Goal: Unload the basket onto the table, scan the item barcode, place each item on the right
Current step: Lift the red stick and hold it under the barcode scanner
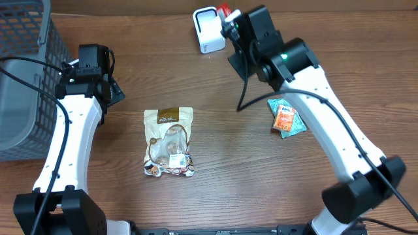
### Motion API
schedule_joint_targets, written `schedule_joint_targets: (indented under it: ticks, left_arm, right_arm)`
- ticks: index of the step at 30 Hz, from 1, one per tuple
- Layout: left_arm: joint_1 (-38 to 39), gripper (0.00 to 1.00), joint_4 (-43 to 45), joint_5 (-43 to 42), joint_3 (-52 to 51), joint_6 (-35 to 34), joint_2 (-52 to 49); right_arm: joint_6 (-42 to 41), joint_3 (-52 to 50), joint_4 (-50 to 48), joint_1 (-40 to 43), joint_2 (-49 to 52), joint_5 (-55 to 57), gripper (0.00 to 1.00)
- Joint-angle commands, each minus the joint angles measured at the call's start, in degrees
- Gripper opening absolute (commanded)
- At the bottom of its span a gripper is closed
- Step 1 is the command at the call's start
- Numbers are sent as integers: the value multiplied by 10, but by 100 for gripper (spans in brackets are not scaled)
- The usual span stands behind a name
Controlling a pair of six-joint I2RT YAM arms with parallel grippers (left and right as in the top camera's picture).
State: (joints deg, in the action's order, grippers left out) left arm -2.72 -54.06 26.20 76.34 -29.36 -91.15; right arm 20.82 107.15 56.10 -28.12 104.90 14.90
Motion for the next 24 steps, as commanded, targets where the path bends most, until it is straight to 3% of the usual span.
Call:
schedule_joint_targets:
  ticks: [1,16,24]
  left_arm:
    - [2,100,2,8,9,11,-2]
    - [2,100,2,8,9,11,-2]
    - [2,100,2,8,9,11,-2]
  right_arm:
    - [114,8,-42,1,42,57,3]
    - [355,8,-278,1,234,269,3]
    - [363,8,-435,0,306,358,3]
